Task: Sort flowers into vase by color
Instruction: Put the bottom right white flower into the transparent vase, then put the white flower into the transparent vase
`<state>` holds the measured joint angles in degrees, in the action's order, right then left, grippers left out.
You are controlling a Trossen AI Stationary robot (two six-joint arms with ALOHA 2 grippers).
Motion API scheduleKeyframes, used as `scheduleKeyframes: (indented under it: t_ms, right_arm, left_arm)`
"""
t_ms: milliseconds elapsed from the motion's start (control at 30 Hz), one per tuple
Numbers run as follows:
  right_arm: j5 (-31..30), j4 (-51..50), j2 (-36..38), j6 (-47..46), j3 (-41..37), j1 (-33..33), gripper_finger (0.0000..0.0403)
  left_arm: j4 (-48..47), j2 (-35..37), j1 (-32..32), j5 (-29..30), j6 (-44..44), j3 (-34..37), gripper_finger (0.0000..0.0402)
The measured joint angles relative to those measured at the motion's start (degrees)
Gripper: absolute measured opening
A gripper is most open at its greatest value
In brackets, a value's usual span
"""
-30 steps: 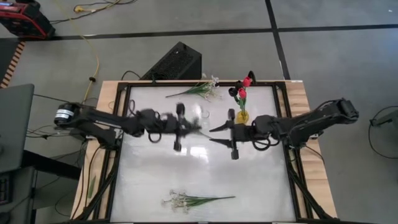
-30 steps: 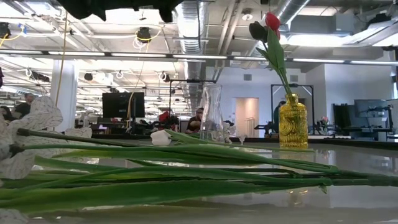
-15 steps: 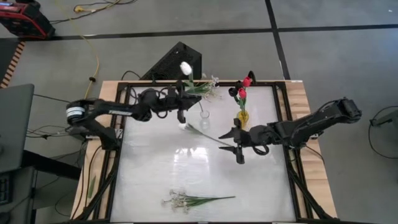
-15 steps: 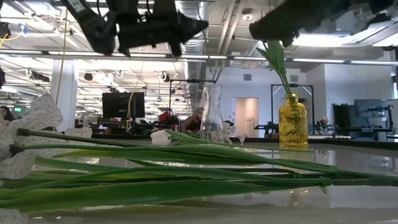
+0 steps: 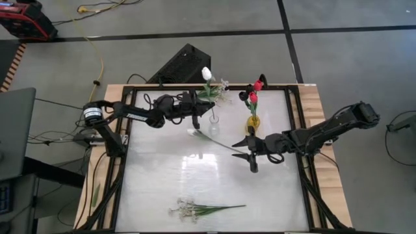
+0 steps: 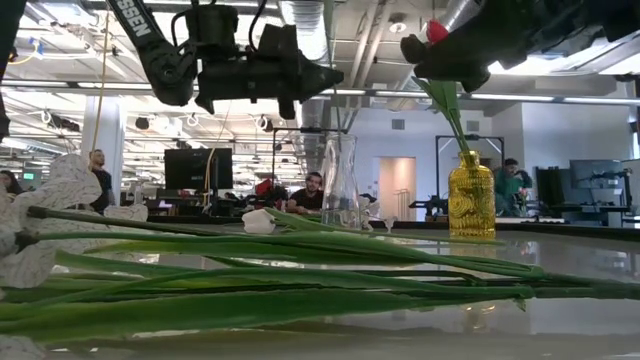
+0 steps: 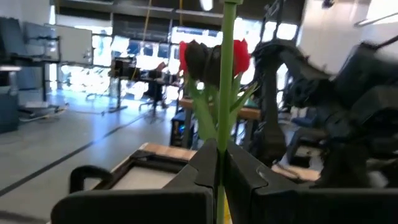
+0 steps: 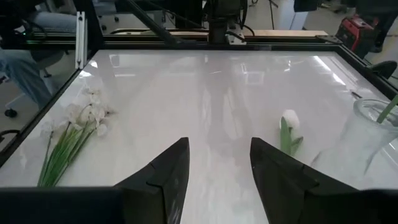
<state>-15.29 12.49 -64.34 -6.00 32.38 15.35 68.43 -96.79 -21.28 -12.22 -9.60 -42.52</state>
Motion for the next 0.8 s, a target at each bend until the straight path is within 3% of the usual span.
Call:
scheduleKeyframes:
  t_ms: [200, 433, 600, 800]
  right_arm:
    - [0.09, 0.06, 0.0, -0.19, 0.0, 0.0, 0.0194]
    - [0.15, -0.02, -4.17, -4.63, 0.02, -0.9, 0.0194]
    - [-0.22, 0.02, -8.44, -8.71, 0.02, -1.89, 0.0194]
    - [-2.75, 0.05, -13.12, -11.73, 0.25, -4.97, 0.0194]
  left_arm:
    - [-3.02, 0.02, 0.27, 1.28, 0.73, 0.0, 0.0018]
    - [-12.27, 0.68, 0.27, -1.2, 0.5, 0.0, 0.0097]
    - [-23.13, 3.96, 0.27, -4.34, 2.5, 0.0, 0.0156]
    - [-43.61, 13.52, 0.29, -3.58, 7.48, -0.49, 0.0203]
